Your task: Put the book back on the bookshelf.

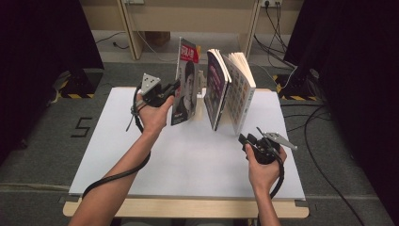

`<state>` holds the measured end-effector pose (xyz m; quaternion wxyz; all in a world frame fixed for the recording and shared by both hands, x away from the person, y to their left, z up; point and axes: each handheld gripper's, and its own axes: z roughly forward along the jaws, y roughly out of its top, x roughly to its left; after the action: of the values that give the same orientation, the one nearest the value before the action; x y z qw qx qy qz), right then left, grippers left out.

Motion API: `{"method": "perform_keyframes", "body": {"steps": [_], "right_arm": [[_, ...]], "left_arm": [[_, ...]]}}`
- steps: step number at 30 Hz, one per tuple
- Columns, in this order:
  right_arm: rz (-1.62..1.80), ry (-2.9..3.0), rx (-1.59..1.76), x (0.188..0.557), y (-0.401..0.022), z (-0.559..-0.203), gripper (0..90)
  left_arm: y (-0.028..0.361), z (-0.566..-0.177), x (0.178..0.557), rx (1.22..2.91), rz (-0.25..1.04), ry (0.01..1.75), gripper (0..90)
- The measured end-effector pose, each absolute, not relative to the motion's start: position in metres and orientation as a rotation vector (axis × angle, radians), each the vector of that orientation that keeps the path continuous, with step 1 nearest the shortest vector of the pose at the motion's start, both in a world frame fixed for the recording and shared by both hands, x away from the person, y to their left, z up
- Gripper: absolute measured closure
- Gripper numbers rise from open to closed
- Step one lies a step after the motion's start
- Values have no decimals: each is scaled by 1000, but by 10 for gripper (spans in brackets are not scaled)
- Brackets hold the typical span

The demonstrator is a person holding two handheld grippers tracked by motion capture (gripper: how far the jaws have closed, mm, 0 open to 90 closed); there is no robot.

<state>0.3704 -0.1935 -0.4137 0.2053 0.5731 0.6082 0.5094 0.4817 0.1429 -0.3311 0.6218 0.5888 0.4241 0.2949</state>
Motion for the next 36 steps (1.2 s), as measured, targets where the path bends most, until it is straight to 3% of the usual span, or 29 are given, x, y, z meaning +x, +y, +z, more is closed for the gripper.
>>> {"method": "perform_keyframes", "body": {"steps": [8, 18, 26, 36], "right_arm": [[1394, 1713, 1597, 373, -192, -421, 608], [1384, 1724, 1613, 373, -191, -425, 608], [1374, 1735, 1613, 373, -191, -427, 607], [1376, 1740, 1622, 373, -191, -430, 601]], "left_arm": [[136, -358, 496, 1305, 738, 1003, 870], [143, -379, 482, 1337, 768, 999, 857], [146, -400, 471, 1405, 726, 1005, 815], [154, -395, 475, 1412, 655, 1052, 746]]}}
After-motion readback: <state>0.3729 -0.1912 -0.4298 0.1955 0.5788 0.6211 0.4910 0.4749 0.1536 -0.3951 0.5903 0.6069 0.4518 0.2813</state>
